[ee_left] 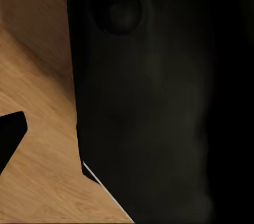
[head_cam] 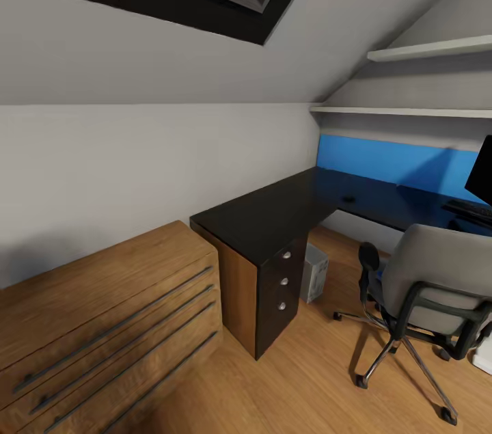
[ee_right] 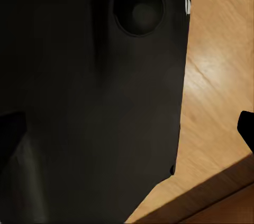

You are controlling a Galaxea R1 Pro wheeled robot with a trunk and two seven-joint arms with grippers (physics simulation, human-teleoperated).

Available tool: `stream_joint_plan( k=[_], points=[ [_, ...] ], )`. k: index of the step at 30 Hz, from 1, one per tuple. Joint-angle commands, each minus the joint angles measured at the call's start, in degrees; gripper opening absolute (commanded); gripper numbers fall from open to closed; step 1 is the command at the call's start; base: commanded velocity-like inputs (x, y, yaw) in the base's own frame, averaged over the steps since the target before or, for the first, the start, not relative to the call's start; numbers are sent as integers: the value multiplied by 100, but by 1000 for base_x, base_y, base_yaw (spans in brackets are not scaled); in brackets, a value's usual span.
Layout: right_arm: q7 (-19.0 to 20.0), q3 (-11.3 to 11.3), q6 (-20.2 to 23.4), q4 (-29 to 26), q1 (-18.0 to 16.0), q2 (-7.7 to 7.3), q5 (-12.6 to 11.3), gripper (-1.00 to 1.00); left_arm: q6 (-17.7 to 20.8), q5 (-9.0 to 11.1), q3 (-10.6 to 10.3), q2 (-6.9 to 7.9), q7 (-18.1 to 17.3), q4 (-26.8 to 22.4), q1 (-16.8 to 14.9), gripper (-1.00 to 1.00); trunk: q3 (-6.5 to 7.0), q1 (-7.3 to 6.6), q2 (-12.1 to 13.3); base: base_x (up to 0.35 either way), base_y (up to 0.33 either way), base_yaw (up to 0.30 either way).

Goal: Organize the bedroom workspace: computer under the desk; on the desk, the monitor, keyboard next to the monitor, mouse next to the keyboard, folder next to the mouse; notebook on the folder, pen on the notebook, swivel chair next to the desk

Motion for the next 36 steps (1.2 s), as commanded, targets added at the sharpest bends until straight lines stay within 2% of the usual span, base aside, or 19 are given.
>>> stream_joint_plan(
  k=[1,6,9,15,22,30,31,33,36],
  points=[
    [-27,18,-33,-33,-34,33,33,100,-33,2,33,33,-9,-33,3,100,-3,0,-1,0,0,0],
    [-28,6,-194,-129,-65,193,32,100,-98,-6,-12,-76,1,-194,7,100,69,-87,159,0,0,0],
    [-27,2,-148,-32,-65,168,22,100,-2,-8,-29,-144,7,-205,8,100,123,-153,279,0,0,0],
    [-26,0,23,67,-65,149,18,100,102,-9,-35,-165,9,-137,8,100,231,-285,520,0,0,0],
    [-26,17,-198,71,-64,173,19,100,105,-9,-35,-170,9,-132,8,100,357,-439,801,0,0,-16],
    [-32,3,-454,39,-67,181,-2,100,105,6,-5,-172,9,-138,8,100,500,-615,1122,0,0,-242],
    [-33,1,-2596,10,-67,182,-7,100,105,7,-2,-173,9,-138,8,100,518,-636,1162,0,0,-291],
    [-35,-19,-2656,-387,-68,184,-27,100,101,8,-7,-177,3,-143,8,100,554,-680,1242,0,0,-292],
    [-35,-35,-2666,-658,-66,184,-48,100,84,9,-19,-199,-11,-162,8,100,608,-746,1362,0,0,-294]
  ],
)
